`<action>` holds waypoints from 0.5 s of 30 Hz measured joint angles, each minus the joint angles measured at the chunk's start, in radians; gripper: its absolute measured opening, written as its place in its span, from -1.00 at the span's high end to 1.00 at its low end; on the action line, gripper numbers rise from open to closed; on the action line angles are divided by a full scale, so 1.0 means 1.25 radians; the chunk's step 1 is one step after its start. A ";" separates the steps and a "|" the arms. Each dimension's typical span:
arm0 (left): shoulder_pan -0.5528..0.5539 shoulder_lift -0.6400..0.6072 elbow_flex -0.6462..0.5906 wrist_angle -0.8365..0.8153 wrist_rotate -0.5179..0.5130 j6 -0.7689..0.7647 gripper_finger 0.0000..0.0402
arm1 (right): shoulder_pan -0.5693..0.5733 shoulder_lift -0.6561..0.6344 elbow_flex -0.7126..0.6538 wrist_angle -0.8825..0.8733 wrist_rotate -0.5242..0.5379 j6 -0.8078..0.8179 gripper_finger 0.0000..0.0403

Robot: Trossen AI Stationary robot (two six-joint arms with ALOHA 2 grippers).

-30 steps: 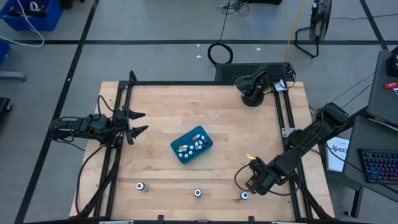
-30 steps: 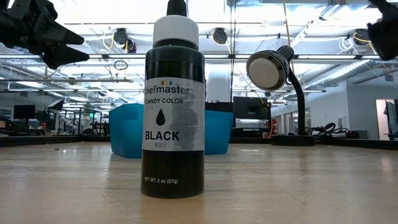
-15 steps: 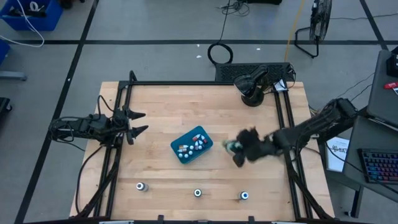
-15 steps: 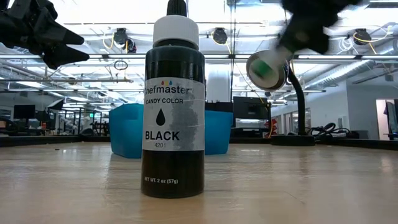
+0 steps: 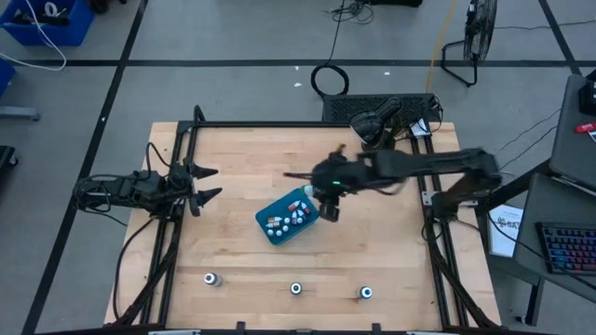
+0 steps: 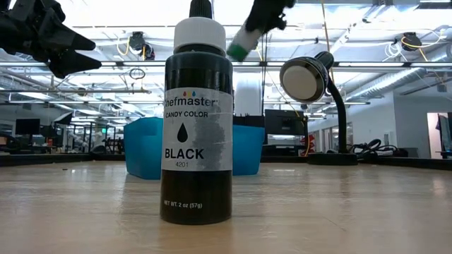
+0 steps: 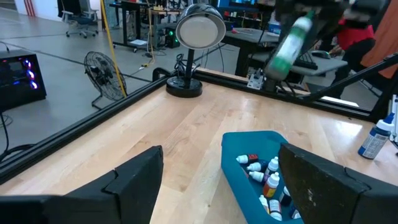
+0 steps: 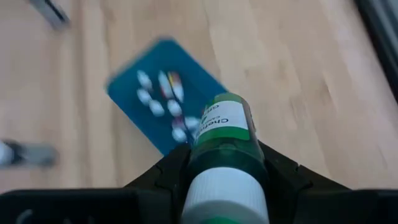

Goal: Pick & Place food coloring
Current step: Put the green food coloring bottle into the blue bin

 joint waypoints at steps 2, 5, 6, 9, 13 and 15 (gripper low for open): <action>0.000 0.000 0.000 0.000 0.000 0.000 -0.55 | -0.019 0.066 0.061 -0.064 -0.024 -0.035 0.36; 0.000 0.000 0.000 0.000 0.000 0.000 -0.56 | -0.050 0.142 0.094 -0.071 -0.109 -0.099 0.36; 0.000 0.000 0.000 0.000 0.000 0.000 -0.56 | -0.059 0.161 0.096 -0.059 -0.152 -0.119 0.36; 0.000 0.000 0.000 0.000 0.000 0.000 -0.58 | -0.081 0.211 0.095 -0.012 -0.252 -0.167 0.36; 0.000 0.000 0.000 0.000 0.000 0.000 -0.60 | -0.097 0.264 0.094 0.004 -0.247 -0.220 0.36; 0.000 0.000 0.000 0.000 0.000 0.000 -0.59 | -0.106 0.286 0.094 0.010 -0.225 -0.235 0.36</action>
